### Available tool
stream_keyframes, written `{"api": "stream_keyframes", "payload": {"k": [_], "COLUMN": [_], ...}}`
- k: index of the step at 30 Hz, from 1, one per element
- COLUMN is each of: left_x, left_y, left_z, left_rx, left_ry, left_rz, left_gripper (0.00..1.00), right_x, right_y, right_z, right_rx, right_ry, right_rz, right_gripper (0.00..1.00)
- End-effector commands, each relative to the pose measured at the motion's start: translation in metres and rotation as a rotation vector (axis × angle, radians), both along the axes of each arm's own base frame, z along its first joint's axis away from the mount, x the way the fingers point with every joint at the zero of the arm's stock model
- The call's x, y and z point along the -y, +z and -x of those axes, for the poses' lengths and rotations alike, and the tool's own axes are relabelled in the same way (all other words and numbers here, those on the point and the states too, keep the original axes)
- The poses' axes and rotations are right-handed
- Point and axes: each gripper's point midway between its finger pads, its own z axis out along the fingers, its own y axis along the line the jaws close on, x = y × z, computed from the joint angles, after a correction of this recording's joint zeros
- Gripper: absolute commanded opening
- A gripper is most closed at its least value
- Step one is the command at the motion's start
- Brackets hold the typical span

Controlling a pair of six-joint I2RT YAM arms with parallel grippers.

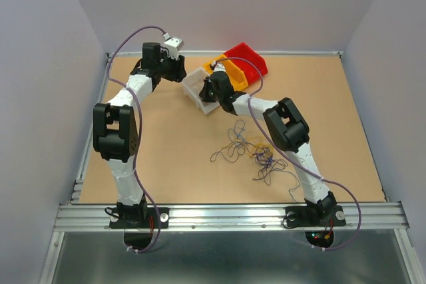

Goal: Untangle the cables

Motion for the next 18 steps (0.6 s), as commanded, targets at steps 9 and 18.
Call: {"api": "stream_keyframes", "payload": {"k": [9,18], "left_x": [-0.027,-0.035], "left_y": [0.071,0.102], "left_z": [-0.003,0.021], "left_rx": [0.222,0.381], "left_ry": [0.076,0.083], "left_rz": [0.103,0.099], "left_gripper": [0.60,0.79], "right_x": [0.006,0.010], "right_y": [0.077,0.106], "right_z": [0.011,0.021], "right_rx": [0.125,0.171], "right_ry": [0.044,0.065], "right_rz": [0.089,0.096], "right_gripper": [0.16,0.42]}}
